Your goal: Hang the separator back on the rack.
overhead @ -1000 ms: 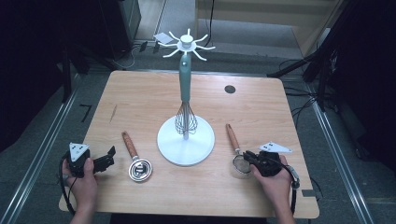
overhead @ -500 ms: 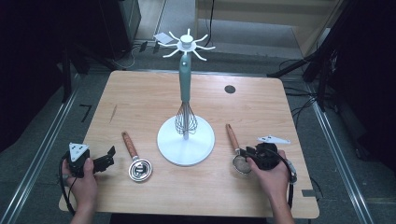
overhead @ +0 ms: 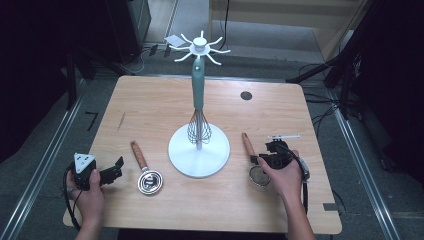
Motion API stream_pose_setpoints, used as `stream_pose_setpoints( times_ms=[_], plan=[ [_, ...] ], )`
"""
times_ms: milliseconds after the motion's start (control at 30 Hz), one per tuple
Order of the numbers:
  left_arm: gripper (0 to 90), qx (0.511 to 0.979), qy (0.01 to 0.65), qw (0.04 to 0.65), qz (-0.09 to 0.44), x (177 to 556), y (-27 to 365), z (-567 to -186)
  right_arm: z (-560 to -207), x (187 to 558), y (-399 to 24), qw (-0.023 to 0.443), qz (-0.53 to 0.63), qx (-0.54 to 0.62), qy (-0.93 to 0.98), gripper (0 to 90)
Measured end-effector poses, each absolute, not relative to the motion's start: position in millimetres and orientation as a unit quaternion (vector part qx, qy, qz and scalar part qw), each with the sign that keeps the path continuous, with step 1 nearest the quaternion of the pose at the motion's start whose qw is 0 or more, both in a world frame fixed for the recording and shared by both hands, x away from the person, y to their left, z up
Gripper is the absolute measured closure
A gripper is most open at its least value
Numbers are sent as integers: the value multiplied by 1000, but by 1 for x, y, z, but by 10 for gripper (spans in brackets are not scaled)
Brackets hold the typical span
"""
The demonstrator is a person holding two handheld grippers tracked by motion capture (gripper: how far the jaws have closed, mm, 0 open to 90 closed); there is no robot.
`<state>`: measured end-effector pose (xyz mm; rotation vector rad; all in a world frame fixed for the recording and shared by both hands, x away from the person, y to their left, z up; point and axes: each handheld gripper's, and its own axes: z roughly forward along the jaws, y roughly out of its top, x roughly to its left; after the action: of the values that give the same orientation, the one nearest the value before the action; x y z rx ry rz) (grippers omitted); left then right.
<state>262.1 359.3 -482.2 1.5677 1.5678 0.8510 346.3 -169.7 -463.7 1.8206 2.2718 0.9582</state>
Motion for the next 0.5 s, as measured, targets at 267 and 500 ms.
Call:
stream_pose_setpoints(
  times_ms=[267, 500],
  plan=[
    [0, 613, 613, 374, 331, 262, 360, -482, -462, 358, -163, 6, 271, 610, 745, 595],
    [0, 612, 613, 374, 331, 262, 360, -482, -465, 365, -160, -17, 238, 621, 747, 587]
  ],
)
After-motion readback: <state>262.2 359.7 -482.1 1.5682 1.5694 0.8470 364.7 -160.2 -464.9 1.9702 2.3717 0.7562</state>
